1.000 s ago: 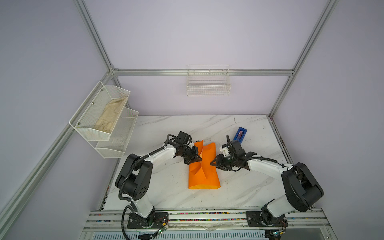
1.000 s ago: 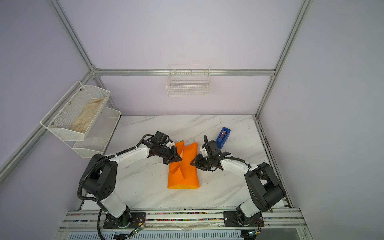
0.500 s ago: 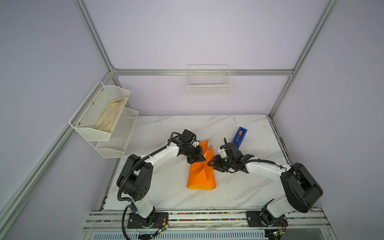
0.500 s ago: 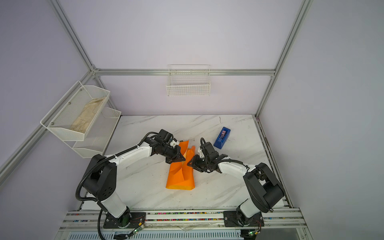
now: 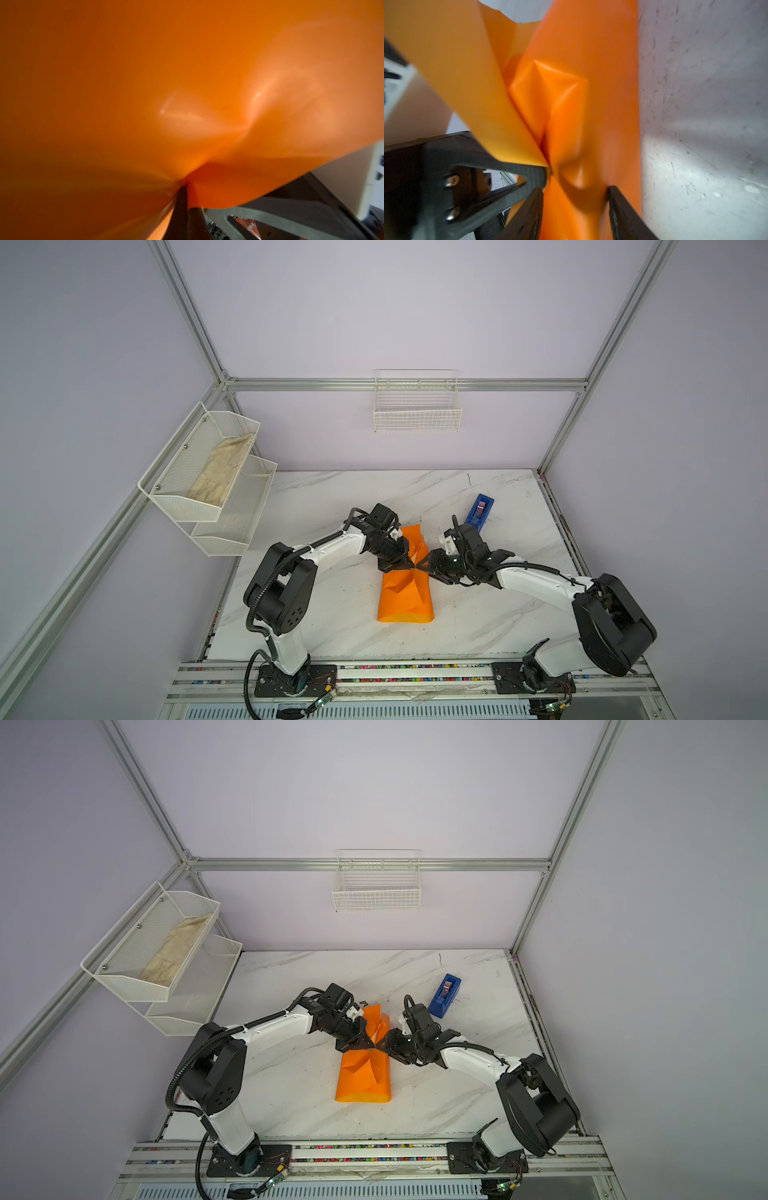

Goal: Wrap the gift box in paper

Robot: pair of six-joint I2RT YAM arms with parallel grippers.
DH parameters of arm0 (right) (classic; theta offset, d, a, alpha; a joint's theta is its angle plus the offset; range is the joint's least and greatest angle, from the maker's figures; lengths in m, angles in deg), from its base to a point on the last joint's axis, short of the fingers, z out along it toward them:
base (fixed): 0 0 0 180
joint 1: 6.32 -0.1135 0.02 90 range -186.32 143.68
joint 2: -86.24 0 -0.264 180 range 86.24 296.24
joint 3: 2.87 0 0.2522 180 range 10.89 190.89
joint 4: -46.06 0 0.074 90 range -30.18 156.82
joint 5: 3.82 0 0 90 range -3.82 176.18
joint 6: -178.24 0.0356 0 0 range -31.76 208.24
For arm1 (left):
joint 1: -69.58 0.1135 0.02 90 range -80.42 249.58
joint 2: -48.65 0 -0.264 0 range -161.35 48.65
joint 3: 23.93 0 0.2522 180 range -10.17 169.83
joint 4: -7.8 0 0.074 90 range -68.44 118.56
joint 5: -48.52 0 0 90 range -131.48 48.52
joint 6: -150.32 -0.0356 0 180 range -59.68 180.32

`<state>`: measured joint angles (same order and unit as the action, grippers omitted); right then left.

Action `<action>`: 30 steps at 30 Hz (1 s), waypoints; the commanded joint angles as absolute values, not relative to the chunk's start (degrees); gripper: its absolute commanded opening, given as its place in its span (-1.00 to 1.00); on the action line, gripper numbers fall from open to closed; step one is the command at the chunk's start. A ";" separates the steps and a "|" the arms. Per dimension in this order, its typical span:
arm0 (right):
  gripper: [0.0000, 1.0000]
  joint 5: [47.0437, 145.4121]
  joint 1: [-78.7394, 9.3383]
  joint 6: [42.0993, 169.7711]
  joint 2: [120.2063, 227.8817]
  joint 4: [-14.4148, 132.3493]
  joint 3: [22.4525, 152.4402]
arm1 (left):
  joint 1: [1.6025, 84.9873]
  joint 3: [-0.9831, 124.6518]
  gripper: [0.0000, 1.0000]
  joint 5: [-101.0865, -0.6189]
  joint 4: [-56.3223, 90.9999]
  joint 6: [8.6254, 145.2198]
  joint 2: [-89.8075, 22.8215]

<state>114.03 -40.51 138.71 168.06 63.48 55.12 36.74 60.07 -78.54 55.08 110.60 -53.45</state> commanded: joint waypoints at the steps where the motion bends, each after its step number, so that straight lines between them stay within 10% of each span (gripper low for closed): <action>1: 0.08 111.04 -37.78 139.48 163.51 65.69 53.85 | 36.01 60.94 -1.00 -78.97 55.31 109.01 -53.72; 12: -0.31 111.49 -35.48 135.38 168.72 66.38 50.62 | 36.01 63.00 -1.00 -79.09 56.27 109.09 -52.33; 30: -0.37 115.19 -40.33 136.97 173.55 61.88 52.38 | 34.43 67.75 -1.00 -81.56 56.63 111.40 -50.94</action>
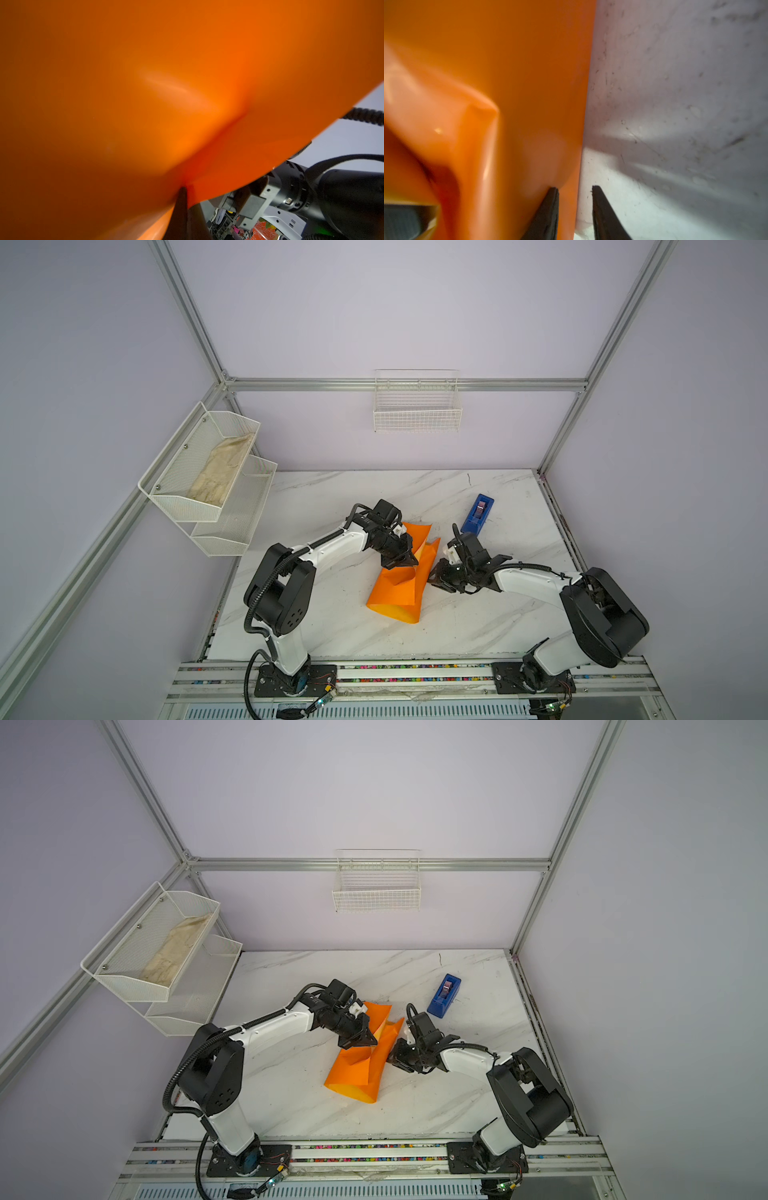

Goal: Wrap the gift box in paper

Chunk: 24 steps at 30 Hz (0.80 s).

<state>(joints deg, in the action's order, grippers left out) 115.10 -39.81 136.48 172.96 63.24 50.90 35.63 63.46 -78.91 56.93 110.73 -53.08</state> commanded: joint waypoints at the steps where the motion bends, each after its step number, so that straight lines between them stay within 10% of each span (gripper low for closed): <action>1: -0.37 114.96 -40.33 136.87 173.59 61.97 52.30 | 34.28 67.55 -1.00 -81.55 56.63 111.32 -51.22; 24: -0.12 103.82 -40.33 132.56 169.29 77.13 56.38 | 34.34 60.91 -1.00 -80.02 55.58 108.70 -53.24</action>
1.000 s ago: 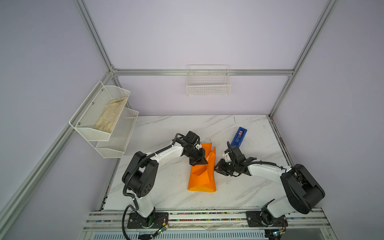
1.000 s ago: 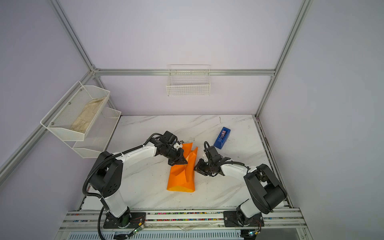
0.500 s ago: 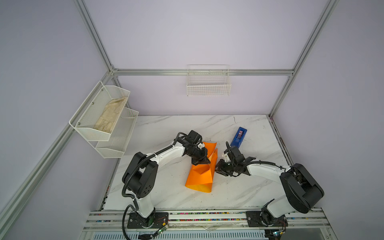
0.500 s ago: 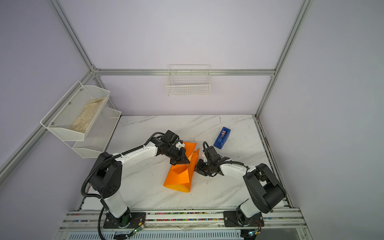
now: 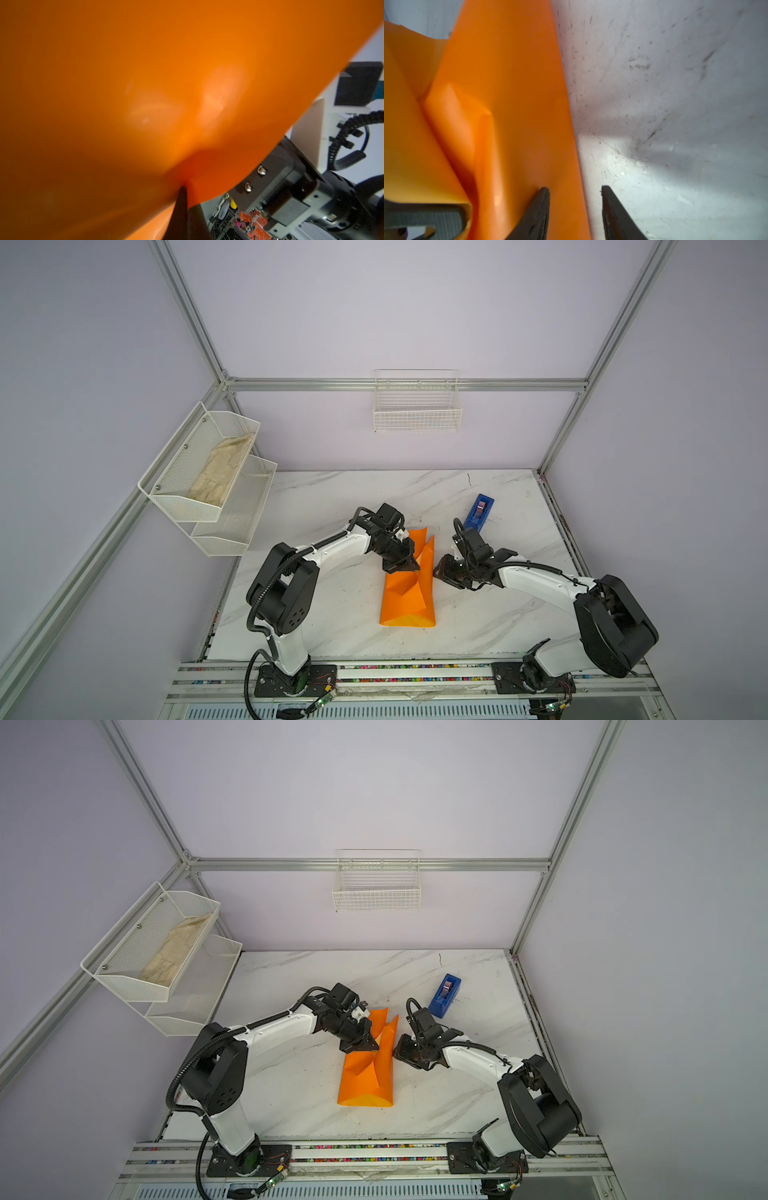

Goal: Wrap the gift box in paper

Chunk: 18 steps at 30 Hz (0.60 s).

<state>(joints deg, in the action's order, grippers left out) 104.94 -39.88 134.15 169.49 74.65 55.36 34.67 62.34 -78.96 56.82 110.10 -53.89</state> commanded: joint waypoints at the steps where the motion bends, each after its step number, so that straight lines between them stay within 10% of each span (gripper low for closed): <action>1: -0.12 104.01 -40.33 132.33 169.51 77.13 56.37 | 34.33 61.01 -1.00 -79.95 55.58 108.79 -52.89; 18: -0.08 101.38 -40.24 132.82 170.00 79.11 57.04 | 33.92 64.69 -1.00 -81.76 56.50 109.97 -49.85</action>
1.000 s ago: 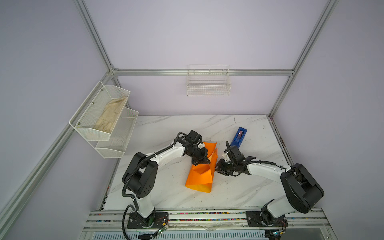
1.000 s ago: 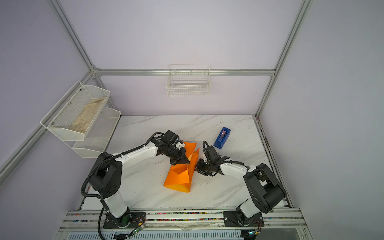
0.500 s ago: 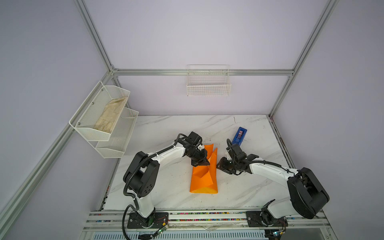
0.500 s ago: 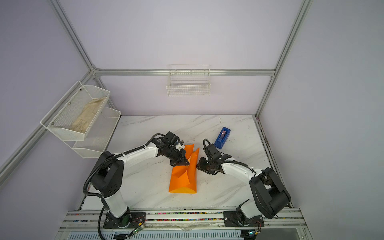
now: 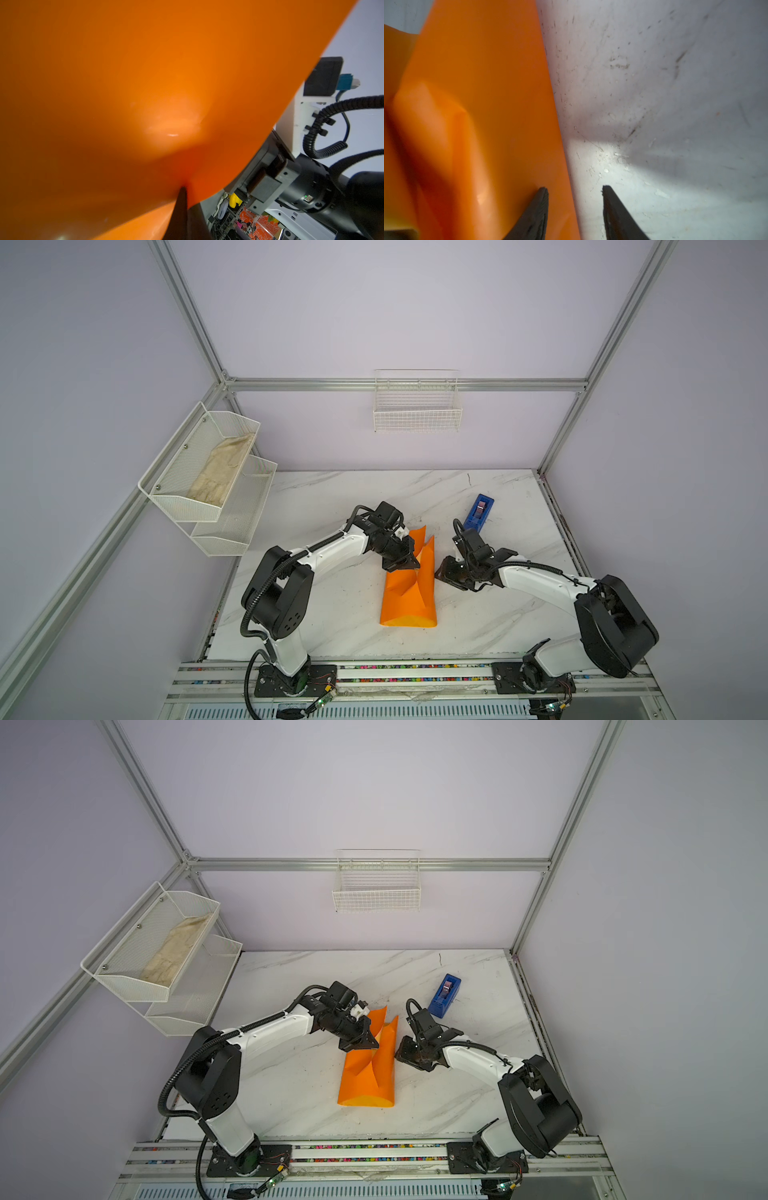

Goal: Wrap the gift box in paper

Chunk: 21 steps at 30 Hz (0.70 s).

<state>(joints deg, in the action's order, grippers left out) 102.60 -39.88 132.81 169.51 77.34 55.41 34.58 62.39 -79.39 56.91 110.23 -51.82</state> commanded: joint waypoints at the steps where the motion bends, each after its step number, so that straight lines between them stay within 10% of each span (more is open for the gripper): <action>1: -0.08 101.33 -40.24 132.80 170.12 79.20 57.12 | 33.77 64.95 -1.00 -81.99 56.46 110.06 -50.04; 21: -0.10 105.06 -40.24 130.87 170.62 76.41 56.42 | 31.62 63.47 -0.95 -82.88 51.36 112.15 -55.82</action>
